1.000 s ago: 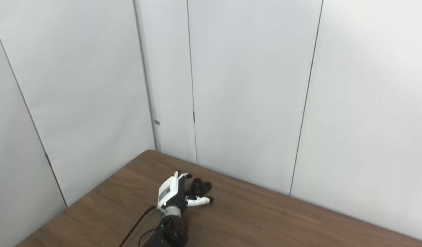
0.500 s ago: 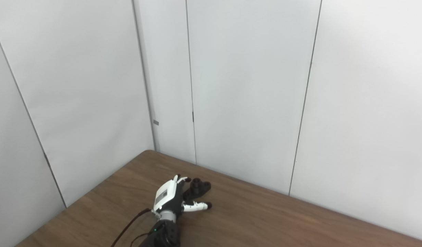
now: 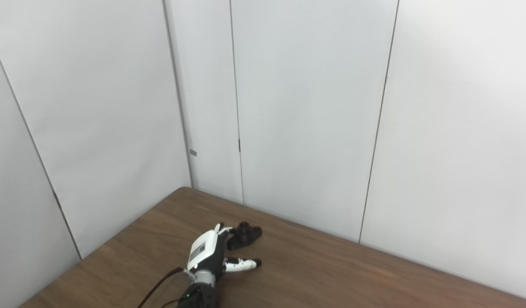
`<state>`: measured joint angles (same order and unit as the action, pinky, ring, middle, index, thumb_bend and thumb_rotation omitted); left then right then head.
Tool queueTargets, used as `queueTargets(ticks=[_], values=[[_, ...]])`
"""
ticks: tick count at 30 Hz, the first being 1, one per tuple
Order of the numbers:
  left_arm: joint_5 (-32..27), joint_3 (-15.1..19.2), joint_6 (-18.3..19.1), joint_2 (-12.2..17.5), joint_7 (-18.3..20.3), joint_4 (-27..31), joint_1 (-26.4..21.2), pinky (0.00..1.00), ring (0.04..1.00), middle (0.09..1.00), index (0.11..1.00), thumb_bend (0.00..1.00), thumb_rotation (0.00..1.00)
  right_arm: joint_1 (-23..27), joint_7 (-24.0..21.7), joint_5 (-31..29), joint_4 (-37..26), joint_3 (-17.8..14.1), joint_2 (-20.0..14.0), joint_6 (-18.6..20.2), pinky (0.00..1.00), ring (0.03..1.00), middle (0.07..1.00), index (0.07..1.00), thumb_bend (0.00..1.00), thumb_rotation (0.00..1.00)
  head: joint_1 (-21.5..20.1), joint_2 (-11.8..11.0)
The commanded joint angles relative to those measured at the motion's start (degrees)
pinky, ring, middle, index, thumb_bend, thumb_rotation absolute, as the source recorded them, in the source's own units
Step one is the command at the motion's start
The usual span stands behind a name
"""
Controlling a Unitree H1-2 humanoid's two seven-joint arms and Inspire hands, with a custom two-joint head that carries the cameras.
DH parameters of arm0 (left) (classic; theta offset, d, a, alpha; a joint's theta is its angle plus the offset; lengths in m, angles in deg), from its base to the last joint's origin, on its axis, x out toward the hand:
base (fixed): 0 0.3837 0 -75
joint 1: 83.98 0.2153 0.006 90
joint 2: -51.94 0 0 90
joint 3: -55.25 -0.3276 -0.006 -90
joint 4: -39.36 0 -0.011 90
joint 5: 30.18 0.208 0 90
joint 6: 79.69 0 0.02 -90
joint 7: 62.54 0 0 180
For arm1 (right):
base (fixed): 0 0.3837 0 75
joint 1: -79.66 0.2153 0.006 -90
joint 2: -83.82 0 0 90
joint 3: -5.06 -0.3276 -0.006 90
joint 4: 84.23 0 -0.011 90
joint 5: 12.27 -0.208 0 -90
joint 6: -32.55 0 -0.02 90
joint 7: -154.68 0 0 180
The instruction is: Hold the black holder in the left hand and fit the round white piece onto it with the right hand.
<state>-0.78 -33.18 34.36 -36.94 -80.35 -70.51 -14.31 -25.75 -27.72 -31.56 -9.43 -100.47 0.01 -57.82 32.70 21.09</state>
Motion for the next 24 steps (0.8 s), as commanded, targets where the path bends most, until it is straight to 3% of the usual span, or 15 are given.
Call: queueTargets(ticks=[1, 24], values=[[-0.8, 0.6, 2.8, -1.1, 1.9, -1.4, 1.4, 1.0, 0.982, 0.981, 0.819, 1.0, 0.27, 0.6, -0.4, -0.5, -0.4, -0.4, -0.1, -1.3, 1.0, 1.0, 0.98, 0.958, 0.66, 0.69, 0.0, 0.1], [-1.5, 2.9, 0.8, -1.1, -3.4, -9.2, -0.7, 1.0, 0.968, 0.963, 0.826, 1.0, 0.21, -0.3, -1.0, -2.5, -1.2, -1.2, -0.9, -0.8, 1.0, 1.0, 0.98, 0.965, 0.65, 0.66, -0.6, 1.3]])
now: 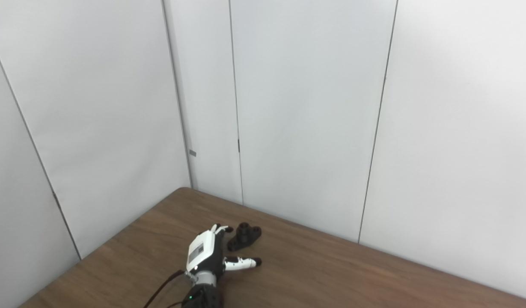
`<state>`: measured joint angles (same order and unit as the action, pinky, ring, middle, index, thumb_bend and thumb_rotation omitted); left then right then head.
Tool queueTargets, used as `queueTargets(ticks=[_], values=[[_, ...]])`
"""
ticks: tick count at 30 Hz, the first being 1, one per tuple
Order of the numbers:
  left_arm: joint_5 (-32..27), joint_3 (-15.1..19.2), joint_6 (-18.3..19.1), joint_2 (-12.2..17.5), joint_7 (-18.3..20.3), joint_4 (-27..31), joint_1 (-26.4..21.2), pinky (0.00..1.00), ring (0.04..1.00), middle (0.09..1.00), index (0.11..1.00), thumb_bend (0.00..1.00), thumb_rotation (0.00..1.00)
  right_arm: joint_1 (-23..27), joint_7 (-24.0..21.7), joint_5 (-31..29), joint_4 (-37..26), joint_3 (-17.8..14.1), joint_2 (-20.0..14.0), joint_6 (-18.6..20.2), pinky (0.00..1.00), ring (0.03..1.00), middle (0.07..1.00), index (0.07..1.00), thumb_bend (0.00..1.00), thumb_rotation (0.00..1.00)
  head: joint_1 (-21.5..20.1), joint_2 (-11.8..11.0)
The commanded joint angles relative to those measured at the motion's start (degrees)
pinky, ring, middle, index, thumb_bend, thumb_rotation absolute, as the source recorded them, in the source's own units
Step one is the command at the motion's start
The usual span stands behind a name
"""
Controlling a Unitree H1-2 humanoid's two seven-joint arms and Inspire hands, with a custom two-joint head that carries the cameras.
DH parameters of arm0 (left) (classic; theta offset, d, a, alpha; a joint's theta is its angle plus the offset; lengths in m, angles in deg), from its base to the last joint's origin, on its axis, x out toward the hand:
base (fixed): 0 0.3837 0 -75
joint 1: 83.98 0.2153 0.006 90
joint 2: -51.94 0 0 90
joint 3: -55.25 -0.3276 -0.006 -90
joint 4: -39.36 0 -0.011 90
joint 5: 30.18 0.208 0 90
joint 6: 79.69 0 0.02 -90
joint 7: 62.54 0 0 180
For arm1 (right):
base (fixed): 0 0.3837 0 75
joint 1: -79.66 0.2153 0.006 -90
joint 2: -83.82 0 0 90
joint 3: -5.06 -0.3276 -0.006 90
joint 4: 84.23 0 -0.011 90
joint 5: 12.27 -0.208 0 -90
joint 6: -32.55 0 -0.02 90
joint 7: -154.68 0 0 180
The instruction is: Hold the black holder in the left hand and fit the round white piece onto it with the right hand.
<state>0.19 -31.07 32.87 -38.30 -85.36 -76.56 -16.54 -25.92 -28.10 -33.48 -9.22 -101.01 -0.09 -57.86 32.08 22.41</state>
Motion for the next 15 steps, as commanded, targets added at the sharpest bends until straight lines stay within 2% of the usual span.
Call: queueTargets(ticks=[1, 5, 7, 11, 12, 13, 15], values=[[-2.4, 0.7, 2.4, 0.3, 1.6, -3.5, 1.4, 1.0, 0.967, 0.962, 0.825, 1.0, 0.21, -0.2, -0.6, -0.5, -1.4, -0.7, -0.8, -0.8, 1.0, 1.0, 0.981, 0.966, 0.65, 0.66, 0.0, 0.0], [-2.4, 0.9, 2.4, 0.1, 0.9, -4.1, 1.0, 1.0, 0.971, 0.958, 0.794, 0.99, 0.18, -0.2, -0.7, -0.5, -1.1, -0.8, -0.7, -1.2, 1.0, 1.0, 0.98, 0.966, 0.66, 0.66, -0.1, 0.1], [-1.9, 0.8, 2.6, 0.1, 0.0, -4.5, 0.9, 1.0, 0.962, 0.939, 0.721, 0.96, 0.13, -0.2, -0.6, -0.8, -1.1, -1.0, -0.6, -1.0, 1.0, 1.0, 0.976, 0.958, 0.66, 0.65, 0.0, -0.1], [-1.0, 0.3, 2.4, 0.3, -2.1, -6.2, 0.5, 0.98, 0.949, 0.912, 0.634, 0.91, 0.06, -0.3, -0.9, -0.8, -1.0, -1.0, -0.6, -1.3, 1.0, 1.0, 0.97, 0.955, 0.67, 0.65, -0.2, -0.1], [-1.1, 0.5, 2.0, 0.3, -2.8, -6.9, 0.3, 0.98, 0.949, 0.904, 0.547, 0.68, 0.06, -0.3, -1.0, -0.8, -0.9, -1.0, -0.6, -1.4, 1.0, 1.0, 0.966, 0.954, 0.68, 0.65, -0.2, -0.1], [-1.4, 0.6, 1.4, 0.3, -3.6, -7.6, 0.1, 0.98, 0.948, 0.9, 0.517, 0.6, 0.06, -0.3, -0.9, -0.6, -0.9, -1.0, -0.6, -1.4, 1.0, 1.0, 0.965, 0.955, 0.68, 0.65, -0.2, -0.1], [-1.4, 0.6, 0.5, 0.1, -5.0, -8.2, 0.0, 0.97, 0.937, 0.883, 0.488, 0.54, 0.05, -0.3, -0.6, -0.6, -1.5, -1.0, -0.5, -0.8, 1.0, 1.0, 0.965, 0.955, 0.68, 0.65, -0.2, -0.1]])
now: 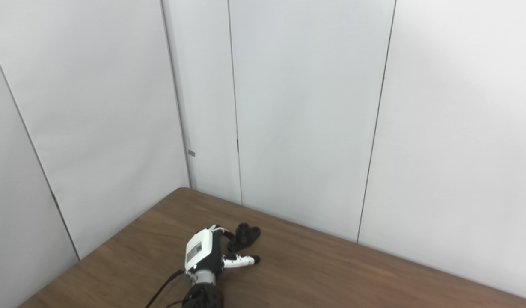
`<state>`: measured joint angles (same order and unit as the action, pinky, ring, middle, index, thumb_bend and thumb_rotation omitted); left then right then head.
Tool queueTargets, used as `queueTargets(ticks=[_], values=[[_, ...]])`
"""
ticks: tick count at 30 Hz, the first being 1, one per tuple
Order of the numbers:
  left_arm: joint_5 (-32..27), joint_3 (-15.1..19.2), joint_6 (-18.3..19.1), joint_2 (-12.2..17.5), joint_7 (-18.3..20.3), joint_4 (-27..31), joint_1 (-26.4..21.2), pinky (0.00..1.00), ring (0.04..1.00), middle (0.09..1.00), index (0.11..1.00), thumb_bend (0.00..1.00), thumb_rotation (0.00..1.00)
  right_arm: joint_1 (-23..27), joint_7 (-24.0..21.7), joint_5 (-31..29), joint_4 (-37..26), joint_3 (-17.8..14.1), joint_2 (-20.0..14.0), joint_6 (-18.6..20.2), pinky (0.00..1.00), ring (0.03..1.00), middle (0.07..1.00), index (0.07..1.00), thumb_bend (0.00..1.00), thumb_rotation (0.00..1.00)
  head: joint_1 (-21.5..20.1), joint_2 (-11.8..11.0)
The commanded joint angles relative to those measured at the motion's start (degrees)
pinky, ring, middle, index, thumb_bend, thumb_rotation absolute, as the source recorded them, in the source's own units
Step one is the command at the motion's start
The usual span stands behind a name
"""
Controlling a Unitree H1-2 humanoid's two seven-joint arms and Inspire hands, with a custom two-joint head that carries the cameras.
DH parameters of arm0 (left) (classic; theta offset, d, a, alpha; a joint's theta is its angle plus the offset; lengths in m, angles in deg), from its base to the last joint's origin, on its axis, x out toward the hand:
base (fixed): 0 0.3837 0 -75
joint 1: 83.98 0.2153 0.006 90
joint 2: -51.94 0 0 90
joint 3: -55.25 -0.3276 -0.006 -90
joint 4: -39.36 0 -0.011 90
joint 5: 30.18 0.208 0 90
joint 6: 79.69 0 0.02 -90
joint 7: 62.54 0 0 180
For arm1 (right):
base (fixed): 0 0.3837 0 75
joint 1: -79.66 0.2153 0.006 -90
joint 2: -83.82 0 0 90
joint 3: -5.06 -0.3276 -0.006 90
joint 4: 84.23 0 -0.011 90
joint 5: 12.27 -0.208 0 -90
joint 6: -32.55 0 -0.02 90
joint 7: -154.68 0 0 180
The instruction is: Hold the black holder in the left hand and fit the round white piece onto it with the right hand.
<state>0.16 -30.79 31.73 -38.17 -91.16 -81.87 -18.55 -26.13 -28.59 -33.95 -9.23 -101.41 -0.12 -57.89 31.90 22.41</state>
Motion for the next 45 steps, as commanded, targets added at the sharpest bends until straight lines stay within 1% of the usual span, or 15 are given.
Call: queueTargets(ticks=[1, 4, 9, 13, 19, 21, 25, 28, 30, 33, 36, 39, 41, 45], values=[[-1.5, 0.3, 1.4, -0.1, 0.4, -2.8, 2.1, 0.96, 0.933, 0.879, 0.484, 0.53, 0.05, -0.1, -0.2, -0.2, -1.5, -0.6, -0.5, -0.8, 1.0, 1.0, 0.966, 0.956, 0.68, 0.65, 0.0, -0.2], [-1.1, -0.2, 1.6, -0.1, 0.0, -2.5, 2.3, 0.97, 0.939, 0.881, 0.48, 0.52, 0.04, -0.1, -0.6, -0.4, -1.1, -0.5, -0.6, -1.3, 1.0, 1.0, 0.967, 0.957, 0.67, 0.64, 0.1, -0.2], [-0.3, -1.0, 2.6, 0.2, 0.0, -2.3, 2.3, 1.0, 0.936, 0.886, 0.481, 0.52, 0.04, -0.1, -0.2, -0.6, -1.7, -0.6, -0.3, -0.7, 1.0, 1.0, 0.967, 0.952, 0.67, 0.64, 0.0, -0.2], [0.5, -2.0, 3.1, 0.6, -0.1, -2.3, 2.4, 1.0, 0.947, 0.897, 0.481, 0.52, 0.04, 0.0, -0.6, -0.8, -1.2, -0.5, -0.3, -1.4, 1.0, 1.0, 0.97, 0.961, 0.66, 0.64, 0.0, -0.2], [3.0, -4.9, 5.2, 2.0, 2.3, -1.6, 2.5, 1.0, 0.966, 0.904, 0.481, 0.52, 0.05, 0.0, -0.5, -0.4, -1.5, -0.2, -0.1, -1.2, 1.0, 1.0, 0.968, 0.965, 0.68, 0.64, -0.3, -0.4], [4.6, -5.7, 5.5, 2.5, 4.0, -1.4, 2.5, 1.0, 0.975, 0.907, 0.481, 0.52, 0.05, 0.1, -0.6, -0.4, -1.2, -0.1, -0.1, -1.6, 1.0, 1.0, 0.973, 0.967, 0.68, 0.65, -0.6, -0.3], [8.2, -6.1, 5.5, 2.8, 7.6, -0.4, 2.5, 1.0, 0.977, 0.908, 0.478, 0.52, 0.05, 0.2, -0.9, -0.8, -1.0, -0.1, -0.1, -1.8, 1.0, 1.0, 0.97, 0.966, 0.69, 0.65, -1.0, -0.2], [11.3, -7.1, 5.5, 3.6, 12.4, 1.1, 2.7, 1.0, 0.992, 0.925, 0.479, 0.52, 0.05, 0.3, -1.1, -0.4, -0.3, -0.1, 0.1, -3.0, 1.0, 1.0, 0.96, 0.967, 0.67, 0.65, -1.4, -0.1], [13.2, -7.1, 5.5, 3.7, 15.3, 2.3, 2.8, 1.0, 0.999, 0.933, 0.48, 0.52, 0.05, 0.3, -1.2, -0.2, 0.0, 0.0, 0.1, -3.5, 1.0, 1.0, 0.965, 0.971, 0.67, 0.65, -1.6, 0.0], [14.1, -7.4, 5.5, 3.9, 18.9, 5.2, 3.2, 1.0, 1.0, 0.937, 0.479, 0.52, 0.05, 0.3, -1.1, 0.0, -0.1, 0.1, 0.3, -3.9, 1.0, 1.0, 0.972, 0.975, 0.65, 0.65, -2.1, 0.1], [15.7, -8.3, 5.5, 4.5, 23.3, 7.7, 3.2, 1.0, 1.0, 0.946, 0.479, 0.52, 0.05, 0.2, -0.9, 0.4, -0.3, 0.2, 0.6, -3.9, 1.0, 1.0, 0.976, 0.974, 0.67, 0.66, -2.6, 0.2], [17.4, -10.1, 5.5, 5.4, 26.8, 10.0, 3.0, 1.0, 1.0, 0.939, 0.48, 0.52, 0.05, 0.0, -0.8, 0.6, -0.6, 0.3, 0.7, -3.8, 1.0, 1.0, 0.973, 0.973, 0.67, 0.66, -3.1, 0.5], [17.9, -11.4, 5.5, 6.2, 28.0, 11.5, 3.0, 1.0, 1.0, 0.942, 0.481, 0.52, 0.05, -0.1, -0.7, 0.7, -1.2, 0.5, 0.9, -3.4, 1.0, 1.0, 0.968, 0.964, 0.69, 0.66, -3.3, 0.5], [17.2, -14.7, 4.7, 8.5, 30.8, 15.1, 2.9, 1.0, 1.0, 0.952, 0.482, 0.52, 0.05, -0.2, -0.8, 1.4, -0.9, 0.7, 1.0, -4.4, 1.0, 1.0, 0.969, 0.968, 0.67, 0.66, -4.3, 0.8]])
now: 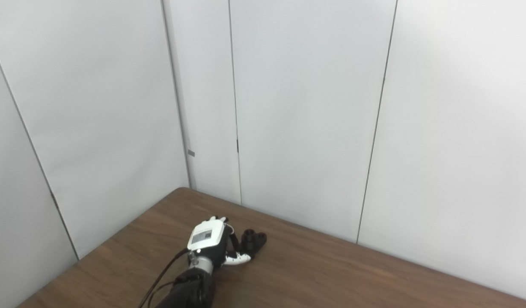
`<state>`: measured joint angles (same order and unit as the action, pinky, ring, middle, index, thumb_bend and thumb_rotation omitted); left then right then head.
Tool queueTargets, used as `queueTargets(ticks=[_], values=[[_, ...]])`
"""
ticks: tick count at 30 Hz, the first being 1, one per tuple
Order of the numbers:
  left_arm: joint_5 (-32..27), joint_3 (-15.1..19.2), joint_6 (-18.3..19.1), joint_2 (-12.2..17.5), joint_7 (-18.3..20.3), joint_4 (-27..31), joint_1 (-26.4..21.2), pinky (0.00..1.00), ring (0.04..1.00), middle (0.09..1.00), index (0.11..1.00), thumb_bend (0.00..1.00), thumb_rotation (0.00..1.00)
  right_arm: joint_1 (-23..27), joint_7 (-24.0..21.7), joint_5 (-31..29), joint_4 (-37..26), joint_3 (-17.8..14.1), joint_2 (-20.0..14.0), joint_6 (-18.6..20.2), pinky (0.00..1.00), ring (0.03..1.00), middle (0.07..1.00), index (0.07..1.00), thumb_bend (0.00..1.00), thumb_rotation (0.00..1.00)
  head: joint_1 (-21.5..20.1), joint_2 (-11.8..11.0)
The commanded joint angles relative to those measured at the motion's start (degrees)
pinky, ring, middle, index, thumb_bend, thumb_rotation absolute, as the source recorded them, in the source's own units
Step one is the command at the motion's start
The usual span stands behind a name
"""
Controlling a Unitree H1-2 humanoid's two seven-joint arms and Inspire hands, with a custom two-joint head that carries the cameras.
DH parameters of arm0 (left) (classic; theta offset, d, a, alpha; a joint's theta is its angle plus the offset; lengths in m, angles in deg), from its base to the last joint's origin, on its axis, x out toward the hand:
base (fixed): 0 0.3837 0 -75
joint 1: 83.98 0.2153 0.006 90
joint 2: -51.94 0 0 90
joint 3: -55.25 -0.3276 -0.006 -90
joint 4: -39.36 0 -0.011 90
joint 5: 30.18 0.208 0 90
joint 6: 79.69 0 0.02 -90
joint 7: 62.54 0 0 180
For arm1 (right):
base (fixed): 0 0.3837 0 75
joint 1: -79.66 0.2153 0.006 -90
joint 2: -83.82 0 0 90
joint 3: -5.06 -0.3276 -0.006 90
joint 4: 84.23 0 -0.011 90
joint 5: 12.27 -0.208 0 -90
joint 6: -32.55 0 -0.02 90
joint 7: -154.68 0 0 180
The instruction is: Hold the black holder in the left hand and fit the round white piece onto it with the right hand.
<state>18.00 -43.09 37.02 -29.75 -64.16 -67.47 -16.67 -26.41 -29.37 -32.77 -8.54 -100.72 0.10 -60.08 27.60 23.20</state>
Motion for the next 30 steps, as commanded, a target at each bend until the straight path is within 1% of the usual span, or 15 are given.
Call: queueTargets(ticks=[1, 3, 5, 10, 13, 16, 19, 22, 26, 28, 30], values=[[-1.0, -3.0, -1.0, 0.6, 4.7, 1.5, 1.0, 1.0, 1.0, 0.952, 0.482, 0.52, 0.05, 0.1, 0.1, 0.6, -1.7, 0.1, 0.8, -2.3, 1.0, 1.0, 0.966, 0.967, 0.67, 0.67, -0.3, 0.2], [-2.2, -4.2, -1.9, 1.7, 7.0, 3.3, 0.9, 1.0, 1.0, 0.966, 0.482, 0.52, 0.05, -0.1, 0.3, 1.1, -2.3, 0.3, 0.9, -1.9, 1.0, 1.0, 0.962, 0.968, 0.66, 0.68, -0.6, 0.3], [-2.8, -5.3, -2.4, 2.5, 8.3, 5.1, 0.8, 1.0, 1.0, 0.969, 0.481, 0.52, 0.05, -0.2, 0.5, 1.5, -2.9, 0.5, 0.9, -1.5, 1.0, 1.0, 0.964, 0.972, 0.64, 0.68, -1.1, 0.4], [-3.0, -8.0, -5.3, 3.8, 9.2, 8.5, 0.8, 1.0, 1.0, 0.961, 0.479, 0.52, 0.05, -0.3, 1.0, 2.6, -3.0, 1.0, 1.2, -1.8, 1.0, 1.0, 0.985, 0.986, 0.68, 0.71, -2.2, 0.8], [-3.2, -8.9, -6.7, 4.2, 9.6, 10.0, 0.9, 1.0, 1.0, 0.959, 0.479, 0.52, 0.05, -0.4, 1.4, 3.0, -3.3, 1.2, 1.4, -1.7, 1.0, 1.0, 0.987, 0.988, 0.7, 0.71, -2.9, 1.1], [-2.7, -10.2, -8.2, 4.6, 10.9, 11.7, 1.0, 1.0, 1.0, 0.964, 0.479, 0.52, 0.05, -0.5, 1.9, 3.2, -4.2, 1.6, 1.6, -1.0, 1.0, 1.0, 0.981, 0.993, 0.68, 0.71, -3.9, 1.5], [-2.2, -11.5, -10.3, 5.0, 10.4, 12.2, 1.1, 1.0, 1.0, 0.966, 0.478, 0.52, 0.05, -0.6, 2.4, 3.6, -4.5, 2.0, 1.7, -0.8, 1.0, 1.0, 0.964, 0.989, 0.69, 0.71, -4.9, 1.8], [-1.9, -12.3, -12.7, 4.9, 9.5, 12.4, 1.4, 1.0, 1.0, 0.963, 0.478, 0.52, 0.05, -0.6, 2.8, 4.7, -4.0, 2.2, 1.9, -1.8, 1.0, 1.0, 0.959, 0.977, 0.69, 0.72, -6.1, 2.2], [-2.1, -12.8, -14.9, 4.8, 10.5, 13.7, 1.7, 1.0, 1.0, 0.965, 0.477, 0.52, 0.05, -0.9, 3.4, 4.9, -5.3, 2.8, 2.4, -1.1, 1.0, 1.0, 0.967, 0.976, 0.66, 0.72, -8.0, 2.8], [-2.4, -13.0, -16.6, 4.9, 10.3, 14.3, 1.8, 1.0, 1.0, 0.957, 0.477, 0.52, 0.05, -1.1, 3.7, 5.0, -5.7, 3.1, 2.5, -1.0, 1.0, 1.0, 0.968, 0.971, 0.64, 0.71, -9.4, 3.2], [-2.5, -13.1, -18.4, 4.8, 10.1, 14.4, 1.6, 1.0, 1.0, 0.952, 0.478, 0.52, 0.05, -1.2, 4.1, 5.7, -6.3, 3.6, 2.6, -0.8, 1.0, 1.0, 0.975, 0.97, 0.64, 0.72, -10.6, 3.4]])
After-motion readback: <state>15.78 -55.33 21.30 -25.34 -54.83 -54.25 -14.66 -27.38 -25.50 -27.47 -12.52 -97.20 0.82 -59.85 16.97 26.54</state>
